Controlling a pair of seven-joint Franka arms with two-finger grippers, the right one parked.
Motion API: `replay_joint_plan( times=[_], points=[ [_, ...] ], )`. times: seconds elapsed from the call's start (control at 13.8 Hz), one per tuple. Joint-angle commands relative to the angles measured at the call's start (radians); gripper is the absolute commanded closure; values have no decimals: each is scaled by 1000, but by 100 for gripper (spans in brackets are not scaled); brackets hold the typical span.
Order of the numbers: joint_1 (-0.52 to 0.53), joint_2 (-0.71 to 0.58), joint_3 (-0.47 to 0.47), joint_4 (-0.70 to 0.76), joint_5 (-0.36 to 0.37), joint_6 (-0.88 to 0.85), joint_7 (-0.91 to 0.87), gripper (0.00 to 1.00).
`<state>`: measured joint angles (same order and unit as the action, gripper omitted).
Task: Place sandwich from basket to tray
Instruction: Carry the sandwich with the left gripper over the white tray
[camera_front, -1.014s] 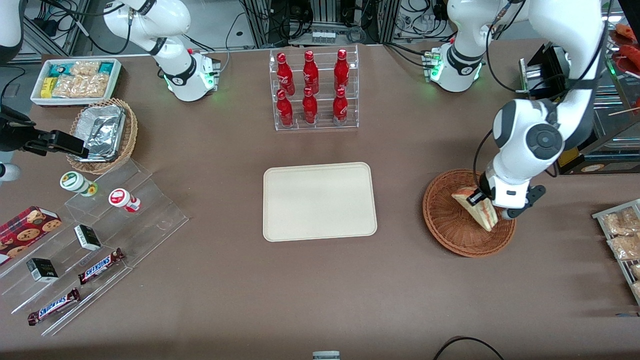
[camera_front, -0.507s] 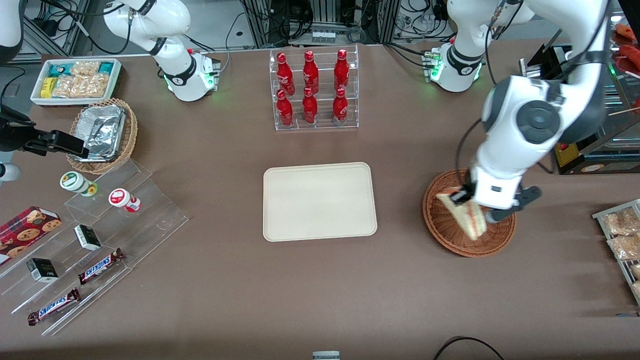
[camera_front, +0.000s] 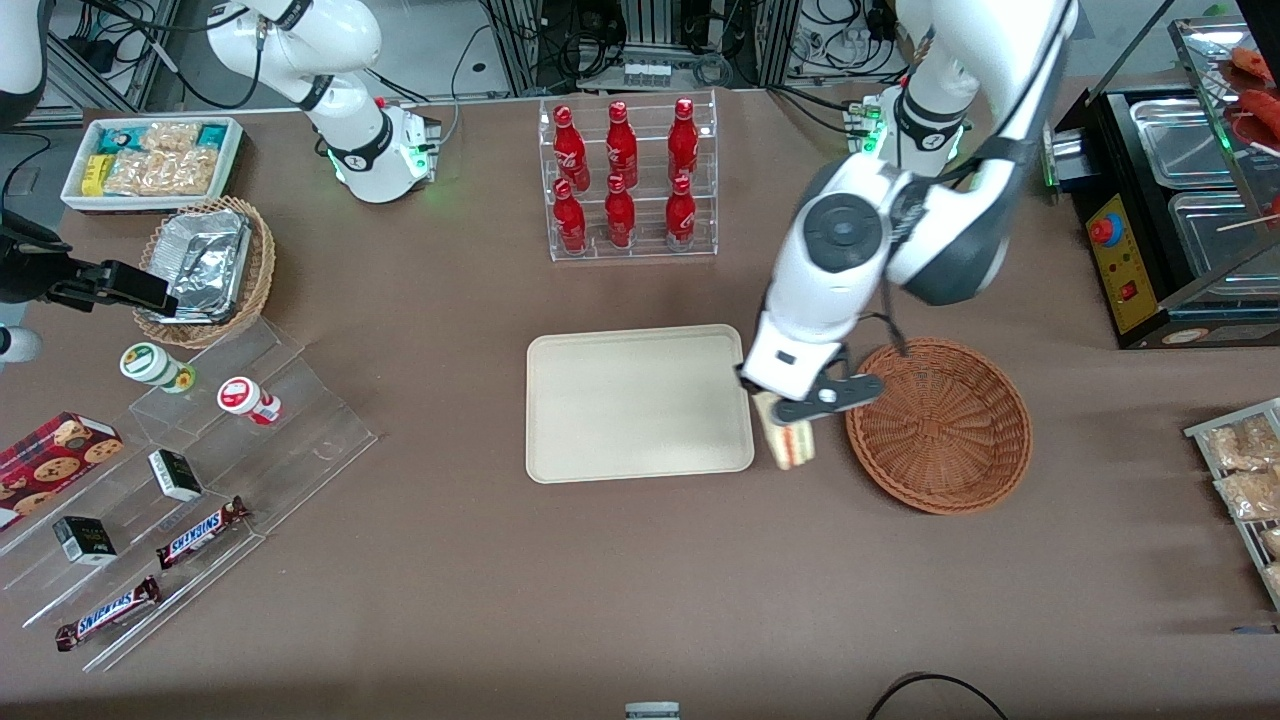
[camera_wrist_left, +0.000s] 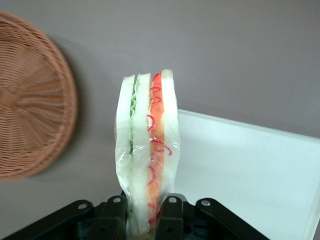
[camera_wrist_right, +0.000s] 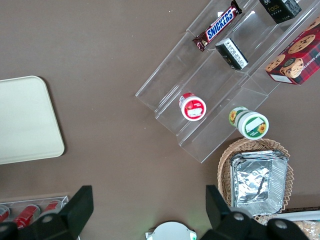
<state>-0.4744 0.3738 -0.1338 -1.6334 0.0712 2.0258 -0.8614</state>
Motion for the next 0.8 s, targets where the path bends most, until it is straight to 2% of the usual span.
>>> replay_joint_plan(
  times=[0.0, 0.22, 0.43, 0.72],
  points=[
    [-93, 101, 14, 110, 12, -25, -16, 100],
    [-160, 207, 16, 188, 12, -19, -30, 100],
    [-203, 266, 14, 190, 12, 111, -28, 100],
    [-251, 333, 16, 193, 47, 132, -24, 100]
  ],
)
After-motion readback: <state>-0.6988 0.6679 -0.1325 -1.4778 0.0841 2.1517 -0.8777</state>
